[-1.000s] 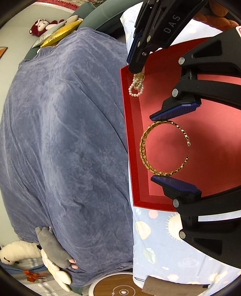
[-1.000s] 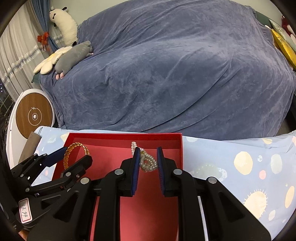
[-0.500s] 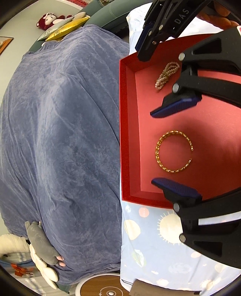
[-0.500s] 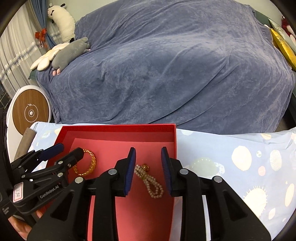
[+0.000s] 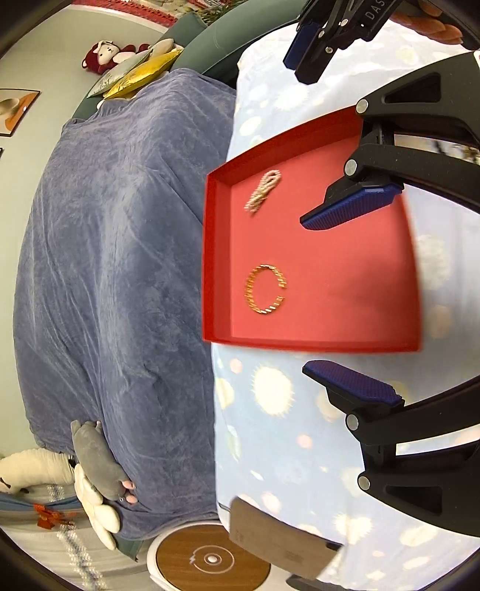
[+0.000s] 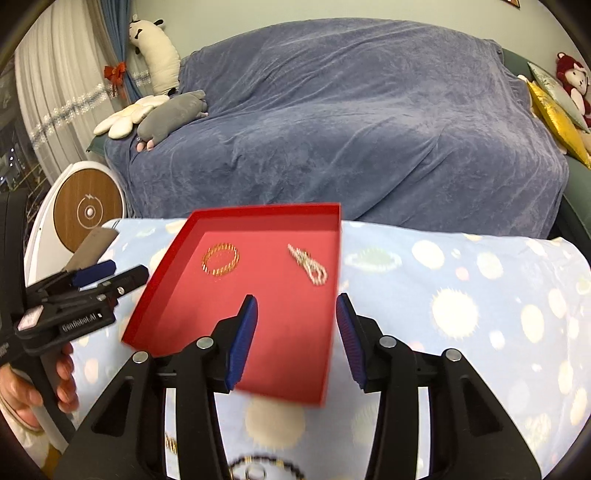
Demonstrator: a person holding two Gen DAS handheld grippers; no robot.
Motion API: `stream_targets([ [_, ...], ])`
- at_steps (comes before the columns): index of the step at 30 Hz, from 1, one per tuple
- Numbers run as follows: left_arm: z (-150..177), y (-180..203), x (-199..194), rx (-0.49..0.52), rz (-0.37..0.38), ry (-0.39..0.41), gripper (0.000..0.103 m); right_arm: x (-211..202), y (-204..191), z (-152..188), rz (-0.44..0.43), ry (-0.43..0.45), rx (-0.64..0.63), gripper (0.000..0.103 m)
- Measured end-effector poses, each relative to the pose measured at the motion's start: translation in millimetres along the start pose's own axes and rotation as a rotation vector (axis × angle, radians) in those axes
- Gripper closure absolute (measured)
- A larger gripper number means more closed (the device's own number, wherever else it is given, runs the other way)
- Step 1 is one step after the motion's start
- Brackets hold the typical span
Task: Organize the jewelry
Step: 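Withdraw both open tools from the red box back over the jewelry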
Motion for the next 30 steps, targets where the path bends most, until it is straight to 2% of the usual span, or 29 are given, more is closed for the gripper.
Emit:
stream_targets([
  [2,16,-4,-15,-0.013,-0.003,0.000,0.033,-17,-3,16,0.002,0.003,-0.007,0.059],
  [6,54,-6,-38,-0.008,-0.032,-0.001,0.028,-48,-6,48,0.002,0.023,0.007,0.049],
  [13,124,-12,-56,-0.105,-0.012,-0.079,0.028,-75,-4,107,0.000,0.007,0.060,0.049],
  [17,156,-12,-62,-0.134,-0.017,-0.100,0.027,-75,-5,140,-0.006,-0.035,0.070,0.049],
  [22,175,-8,-58,-0.113,-0.020,-0.123,0.027,-61,-11,169,-0.013,-0.097,0.054,0.049],
  [30,186,-6,-50,-0.067,-0.022,-0.143,0.027,-47,-31,174,-0.047,-0.105,-0.014,0.050],
])
Point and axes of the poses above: each gripper's, at about its wrist camera, not at the fingertips, and x roughly the way its jaws point, y to its right, z to its underside, the point moved 2 cm from there along x, roughly the way its jaws point, and after that the axes turned 1 degree about -z, right-handed, at the moved point
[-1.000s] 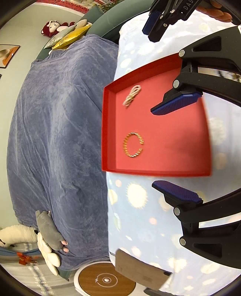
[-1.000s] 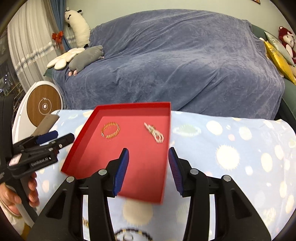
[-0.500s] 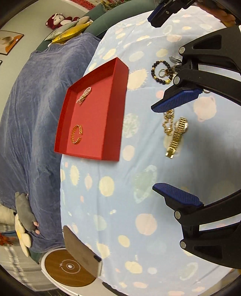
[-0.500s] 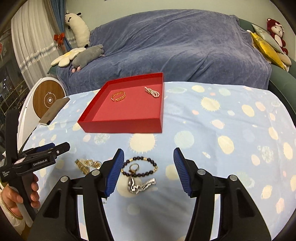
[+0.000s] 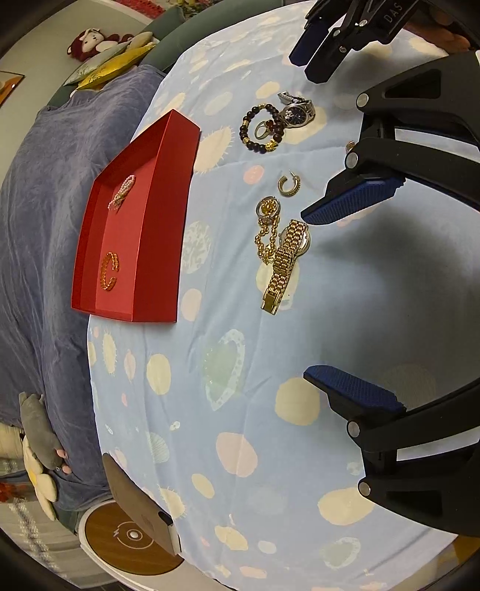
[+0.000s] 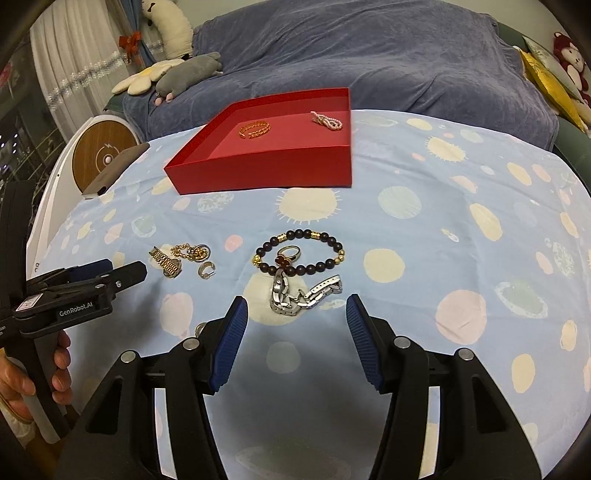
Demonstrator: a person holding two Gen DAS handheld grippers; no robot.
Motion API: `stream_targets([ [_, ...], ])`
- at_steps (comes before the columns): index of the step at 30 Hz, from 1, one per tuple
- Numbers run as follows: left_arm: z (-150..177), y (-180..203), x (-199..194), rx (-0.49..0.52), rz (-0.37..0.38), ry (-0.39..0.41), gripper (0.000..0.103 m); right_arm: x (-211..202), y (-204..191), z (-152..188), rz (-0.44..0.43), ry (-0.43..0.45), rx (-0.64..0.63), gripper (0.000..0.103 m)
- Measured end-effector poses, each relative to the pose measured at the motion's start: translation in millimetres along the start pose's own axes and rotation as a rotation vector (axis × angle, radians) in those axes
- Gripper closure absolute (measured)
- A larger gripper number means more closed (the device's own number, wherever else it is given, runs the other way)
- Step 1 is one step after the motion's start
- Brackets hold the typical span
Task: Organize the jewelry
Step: 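Withdraw both open tools from the red box back over the jewelry, then grasp the silver watch with the right tool while the left tool grasps the gold link watch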
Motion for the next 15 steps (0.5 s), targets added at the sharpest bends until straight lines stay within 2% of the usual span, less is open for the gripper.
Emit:
stream_targets([
  [6,1,-2,1,-0.002,0.002,-0.006,0.027,14,-18,-8,-0.006,0.010,-0.079,0.060],
  [12,-1,-4,1,-0.010,0.013,-0.005,0.027,32,-10,-15,-0.015,-0.027,-0.048,0.071],
  [15,0,-5,2,-0.010,0.015,-0.007,0.027,40,-9,-15,-0.017,-0.047,-0.048,0.072],
])
Point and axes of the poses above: each gripper's, at about its wrist camera, not at the fingertips, and x roughly the way its jaws point, y to its right, z to its underside, the point moved 2 cm from there along x, roughly the way its jaws point, and after that the axes turned 1 degree about -z, right-handed, at the moved point
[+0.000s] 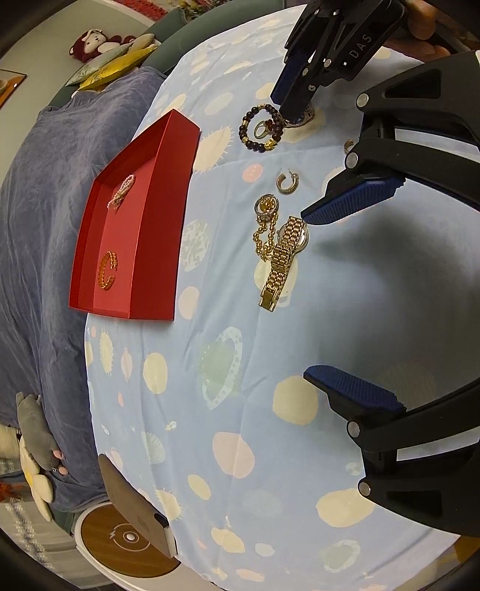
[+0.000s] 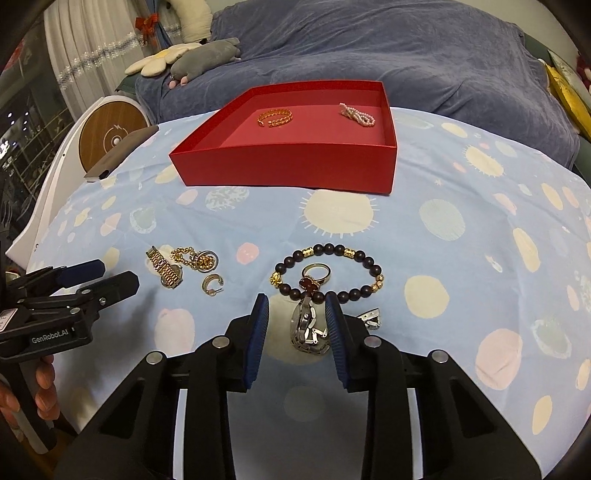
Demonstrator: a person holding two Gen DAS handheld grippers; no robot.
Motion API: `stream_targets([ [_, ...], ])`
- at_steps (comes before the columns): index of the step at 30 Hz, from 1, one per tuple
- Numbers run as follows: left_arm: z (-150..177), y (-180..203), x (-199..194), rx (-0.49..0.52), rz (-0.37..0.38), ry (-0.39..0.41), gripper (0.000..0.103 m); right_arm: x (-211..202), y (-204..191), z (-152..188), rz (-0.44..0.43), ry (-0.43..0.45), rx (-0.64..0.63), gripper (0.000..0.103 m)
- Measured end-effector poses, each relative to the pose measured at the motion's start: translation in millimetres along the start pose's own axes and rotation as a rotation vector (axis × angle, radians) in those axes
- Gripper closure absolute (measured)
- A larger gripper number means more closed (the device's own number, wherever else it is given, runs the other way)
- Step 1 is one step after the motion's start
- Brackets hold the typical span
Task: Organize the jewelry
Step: 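Grasp the silver watch with the right tool while the left tool grasps the gold link watch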
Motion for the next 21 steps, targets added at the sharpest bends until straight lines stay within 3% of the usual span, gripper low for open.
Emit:
stream_targets([
  [7,1,-3,3,-0.008,-0.003,-0.006,0.027,6,-1,7,0.011,-0.025,-0.008,0.076],
  [10,2,-3,6,-0.011,0.000,-0.012,0.028,7,2,10,0.001,-0.037,0.002,0.089],
  [21,-6,12,17,-0.030,0.042,-0.019,0.028,-1,5,11,-0.015,-0.030,0.022,0.092],
])
Point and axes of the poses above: each gripper's, at about its wrist camera, not at the fingertips, and x roughly the way its jaws point, y to its right, z to its underside, the point moved 2 cm from there along x, roughly the way its jaws point, and after that the axes turned 1 degree about -z, right-handed, at the moved point
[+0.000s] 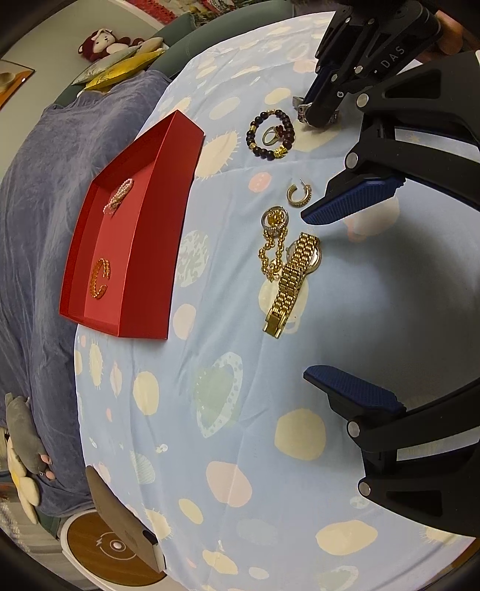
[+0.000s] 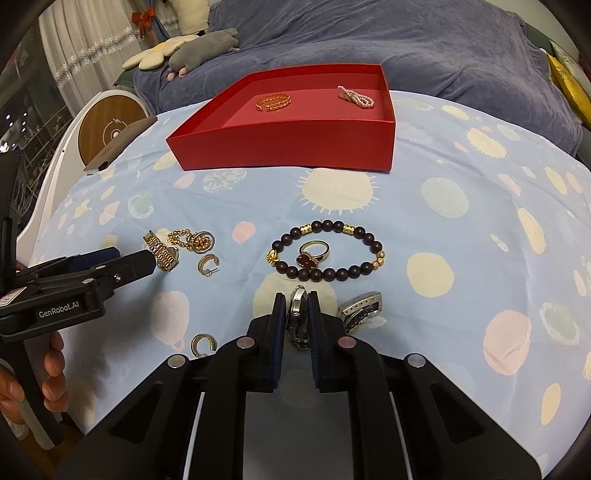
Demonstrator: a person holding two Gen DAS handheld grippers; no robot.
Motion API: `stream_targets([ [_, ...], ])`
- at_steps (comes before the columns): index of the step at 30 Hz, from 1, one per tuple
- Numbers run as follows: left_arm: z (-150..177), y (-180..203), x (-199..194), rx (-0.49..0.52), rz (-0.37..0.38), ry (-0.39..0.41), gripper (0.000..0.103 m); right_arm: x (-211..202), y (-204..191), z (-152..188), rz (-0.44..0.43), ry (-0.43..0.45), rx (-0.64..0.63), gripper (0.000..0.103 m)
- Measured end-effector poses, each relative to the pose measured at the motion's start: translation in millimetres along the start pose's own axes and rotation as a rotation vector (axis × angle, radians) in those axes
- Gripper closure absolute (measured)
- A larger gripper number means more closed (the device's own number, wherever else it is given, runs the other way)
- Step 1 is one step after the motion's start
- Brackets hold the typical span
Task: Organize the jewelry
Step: 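Grasp the silver watch with the right tool while the left tool grasps the gold link watch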
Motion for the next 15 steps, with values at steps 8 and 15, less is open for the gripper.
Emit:
stream_targets([
  [8,-1,20,16,0.078,-0.077,0.031,0.031,-1,1,0,-0.001,0.001,0.003,0.092],
  [15,-3,16,18,0.114,-0.126,0.043,0.039,-3,4,0,-0.003,0.003,0.010,0.092],
])
Point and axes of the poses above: each gripper's, at about its wrist camera, not at the fingertips, and x roughly the way its jaws point, y to its right, z to its underside, the point moved 2 cm from there along x, roughly the way its jaws point, and after that the axes turned 1 degree about -z, right-handed, at the moved point
